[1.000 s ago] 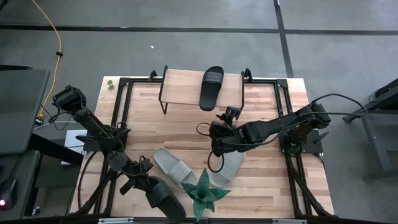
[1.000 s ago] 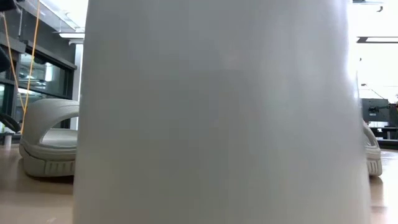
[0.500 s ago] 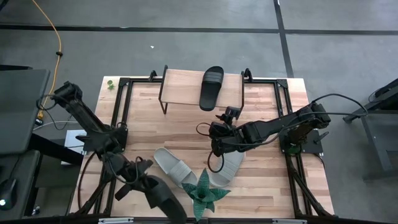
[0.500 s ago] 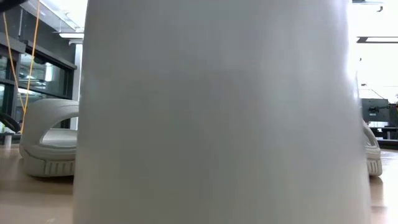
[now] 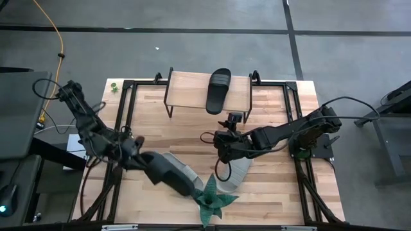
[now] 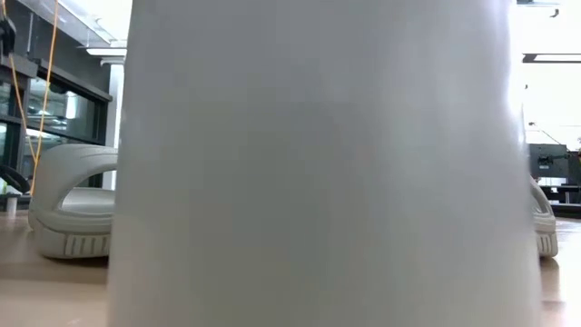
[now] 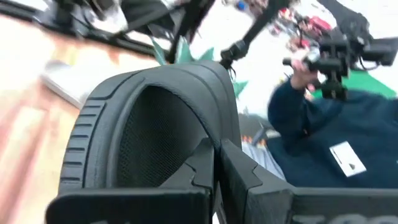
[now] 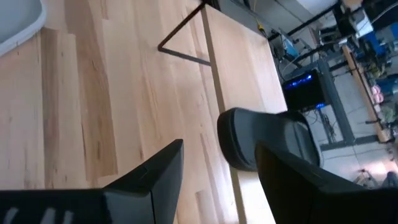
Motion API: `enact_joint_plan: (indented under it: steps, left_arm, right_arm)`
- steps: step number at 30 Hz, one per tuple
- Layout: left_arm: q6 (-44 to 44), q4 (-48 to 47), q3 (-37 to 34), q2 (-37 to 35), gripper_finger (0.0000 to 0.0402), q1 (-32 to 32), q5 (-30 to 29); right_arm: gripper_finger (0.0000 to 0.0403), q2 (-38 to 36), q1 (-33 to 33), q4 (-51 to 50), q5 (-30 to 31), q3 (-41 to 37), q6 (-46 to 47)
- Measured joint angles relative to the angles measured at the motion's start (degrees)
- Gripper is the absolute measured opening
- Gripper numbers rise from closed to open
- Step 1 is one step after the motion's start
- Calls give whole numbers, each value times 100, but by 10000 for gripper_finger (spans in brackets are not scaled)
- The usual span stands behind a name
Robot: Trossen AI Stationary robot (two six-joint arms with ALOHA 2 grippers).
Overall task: Pick and place slides into the shelf
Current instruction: Put the black slipper on the shelf
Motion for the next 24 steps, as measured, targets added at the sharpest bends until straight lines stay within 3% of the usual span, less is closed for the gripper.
enact_joint_plan:
  steps: [6, 11, 18, 24]
  left_arm:
    - [14, -492, 0, -921, 0, 1, -617]
    - [-26, -526, 2, -1375, 0, 0, -777]
    - [-227, -769, 2, -1462, 0, 0, -1022]
    - [-244, -780, 2, -1451, 0, 0, -1061]
  right_arm:
    - [190, 0, 2, 473, -180, 0, -987]
    - [190, 0, 51, 687, -342, 0, -2045]
    - [190, 0, 367, 874, 460, 0, -3475]
    - [190, 0, 701, 1708, 850, 0, -4833]
